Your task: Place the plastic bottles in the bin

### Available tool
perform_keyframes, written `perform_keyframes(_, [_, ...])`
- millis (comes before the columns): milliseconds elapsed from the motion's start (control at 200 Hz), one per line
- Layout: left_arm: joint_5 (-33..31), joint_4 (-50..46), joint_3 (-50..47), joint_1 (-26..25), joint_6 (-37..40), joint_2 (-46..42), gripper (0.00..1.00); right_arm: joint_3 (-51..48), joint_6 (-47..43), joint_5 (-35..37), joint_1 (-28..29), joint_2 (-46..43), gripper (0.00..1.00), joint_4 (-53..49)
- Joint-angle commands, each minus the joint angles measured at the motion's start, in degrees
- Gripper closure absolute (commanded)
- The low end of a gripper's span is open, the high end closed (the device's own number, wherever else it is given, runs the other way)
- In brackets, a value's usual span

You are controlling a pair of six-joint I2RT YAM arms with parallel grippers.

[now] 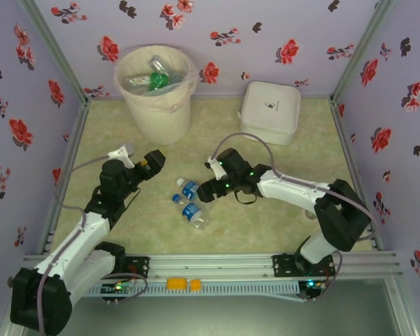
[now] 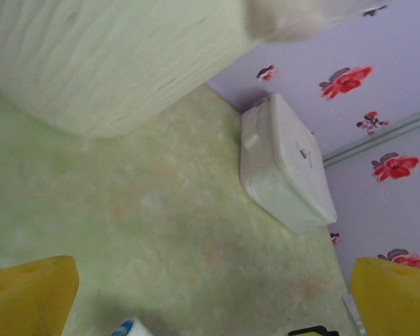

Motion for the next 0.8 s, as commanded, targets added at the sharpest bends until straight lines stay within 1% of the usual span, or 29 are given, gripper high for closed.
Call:
perform_keyframes(0, [-2.23, 3.60, -4.23, -0.45, -6.34, -1.39, 0.00, 3.50, -2.76, -1.58, 1.24, 3.17, 0.13, -6.62])
perform_keyframes(165, [-5.06, 8.38, -10.66, -0.69, -11.45, -1.58, 0.00, 5.11, -3.63, 2.35, 3.30, 5.74, 0.14, -8.62])
perform_keyframes(355, [-5.80, 7.11, -9.38, -0.66, -9.32, -1.11, 0.00, 5.74, -4.15, 5.22, 4.69, 8.07, 0.15, -9.91])
perform_keyframes(510, [-5.66, 8.35, -9.18, -1.03, -9.54, 0.20, 0.00, 6.93, -4.36, 7.96, 4.65, 10.03, 0.17, -10.04])
perform_keyframes(795, [-5.65, 9.13, -9.08, -1.89, -9.31, 1.51, 0.00, 8.21, -4.75, 8.68, 4.69, 12.82, 0.21, -9.40])
